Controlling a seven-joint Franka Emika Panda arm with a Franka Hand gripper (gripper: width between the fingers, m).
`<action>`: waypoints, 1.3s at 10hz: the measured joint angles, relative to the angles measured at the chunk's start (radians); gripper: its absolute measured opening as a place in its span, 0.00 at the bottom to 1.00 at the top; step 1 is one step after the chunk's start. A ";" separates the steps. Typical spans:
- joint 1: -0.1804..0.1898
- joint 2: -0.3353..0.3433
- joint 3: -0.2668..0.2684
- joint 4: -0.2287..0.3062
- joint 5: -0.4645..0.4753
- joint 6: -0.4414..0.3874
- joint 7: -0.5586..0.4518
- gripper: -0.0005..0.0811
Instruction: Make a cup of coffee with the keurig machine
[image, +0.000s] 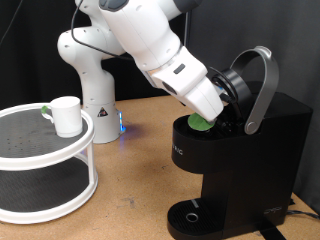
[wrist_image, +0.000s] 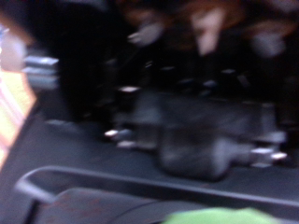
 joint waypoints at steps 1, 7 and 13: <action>-0.001 -0.003 0.000 -0.009 -0.020 -0.012 0.000 0.99; -0.006 -0.058 -0.012 -0.067 -0.054 -0.026 -0.075 0.99; -0.005 -0.090 -0.006 -0.110 -0.051 -0.013 -0.076 0.99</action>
